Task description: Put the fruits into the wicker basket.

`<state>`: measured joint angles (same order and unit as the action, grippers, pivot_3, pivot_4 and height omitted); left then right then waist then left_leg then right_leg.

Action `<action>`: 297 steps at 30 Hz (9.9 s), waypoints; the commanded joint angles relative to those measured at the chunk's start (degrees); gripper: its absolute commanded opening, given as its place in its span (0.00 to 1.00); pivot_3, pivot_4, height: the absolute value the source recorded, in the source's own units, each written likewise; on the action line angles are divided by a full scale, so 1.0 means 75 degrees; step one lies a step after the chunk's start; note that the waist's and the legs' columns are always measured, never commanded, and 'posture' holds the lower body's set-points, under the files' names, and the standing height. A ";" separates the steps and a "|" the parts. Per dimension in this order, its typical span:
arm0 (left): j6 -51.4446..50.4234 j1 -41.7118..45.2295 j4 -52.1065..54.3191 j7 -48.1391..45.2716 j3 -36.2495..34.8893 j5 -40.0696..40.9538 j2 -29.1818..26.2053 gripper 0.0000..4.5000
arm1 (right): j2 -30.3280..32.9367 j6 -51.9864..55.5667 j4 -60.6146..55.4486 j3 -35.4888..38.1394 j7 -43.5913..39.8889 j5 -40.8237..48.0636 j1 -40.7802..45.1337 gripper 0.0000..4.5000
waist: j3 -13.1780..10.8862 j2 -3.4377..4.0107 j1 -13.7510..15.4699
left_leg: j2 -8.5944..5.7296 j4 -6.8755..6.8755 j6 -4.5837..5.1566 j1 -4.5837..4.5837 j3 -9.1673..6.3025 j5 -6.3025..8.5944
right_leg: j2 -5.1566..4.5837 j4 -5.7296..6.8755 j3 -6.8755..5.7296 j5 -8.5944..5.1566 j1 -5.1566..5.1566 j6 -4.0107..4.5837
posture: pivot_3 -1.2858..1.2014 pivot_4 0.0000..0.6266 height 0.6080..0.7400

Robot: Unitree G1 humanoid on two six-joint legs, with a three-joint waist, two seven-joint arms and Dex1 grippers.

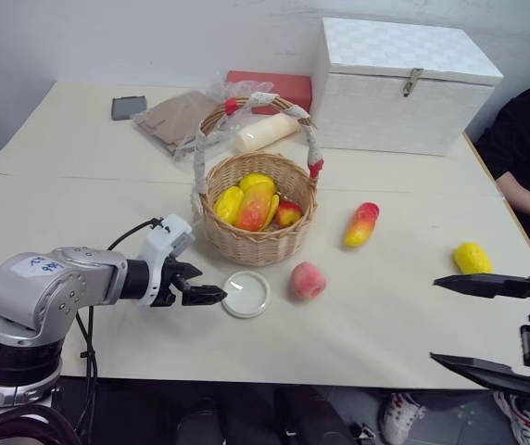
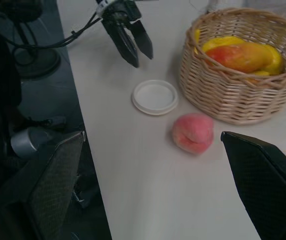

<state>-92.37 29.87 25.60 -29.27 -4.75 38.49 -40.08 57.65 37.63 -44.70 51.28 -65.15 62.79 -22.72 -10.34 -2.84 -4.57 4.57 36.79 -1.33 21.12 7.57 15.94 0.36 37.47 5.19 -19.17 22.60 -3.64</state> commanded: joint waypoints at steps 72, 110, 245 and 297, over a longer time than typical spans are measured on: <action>0.4634 -0.0676 -0.4357 -0.0302 -0.3795 -0.0182 -0.2818 0.95 | -0.0508 -0.0946 0.0874 -0.0633 -0.0712 -0.0281 0.0905 1.00 | -0.0020 -0.0034 0.0209 | -0.0002 -0.0085 -0.0054 0.0027 -0.0105 0.0056 | 0.0000 -0.0041 -0.0053 -0.0055 0.0037 0.0066 | 0.52 0.24 1.00; 0.6984 -0.0039 -0.0244 -0.5366 -0.0245 0.0728 -0.2576 1.00 | -0.3174 -0.1932 0.4094 -0.8180 0.1664 -0.5890 0.5313 0.79 | -0.0083 0.0061 -0.0029 | -0.0045 0.0068 -0.0076 0.0157 -0.0090 -0.0058 | 0.0013 0.0168 0.0002 -0.0042 0.0206 0.0035 | 0.52 0.24 1.00; 0.7397 0.1785 -0.1364 -0.4015 0.0604 0.0547 0.0491 1.00 | -0.1126 0.0275 0.5744 -0.2980 0.5023 -0.4796 0.3923 1.00 | -0.0087 0.0071 -0.0022 | -0.0101 0.0035 -0.0022 0.0131 -0.0116 -0.0080 | 0.0006 0.0047 0.0066 0.0029 0.0135 -0.0064 | 0.52 0.24 1.00; 0.7105 0.0681 -0.1006 -0.3394 -0.0996 0.0520 -0.1105 1.00 | -0.4930 0.1341 0.3919 -0.7115 0.5073 -0.3575 0.9263 0.81 | -0.0085 0.0076 -0.0020 | -0.0107 0.0052 -0.0009 0.0293 -0.0103 -0.0074 | -0.0040 0.0071 0.0041 0.0034 0.0302 -0.0067 | 0.52 0.24 1.00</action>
<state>-39.98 35.30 16.41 -54.82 -10.36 41.75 -47.84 19.97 47.73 -9.47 -5.71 -25.82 33.01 47.06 -10.98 -2.27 -4.72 3.77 37.14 -1.40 23.32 6.79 15.39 0.06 38.01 5.48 -18.92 24.86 -4.14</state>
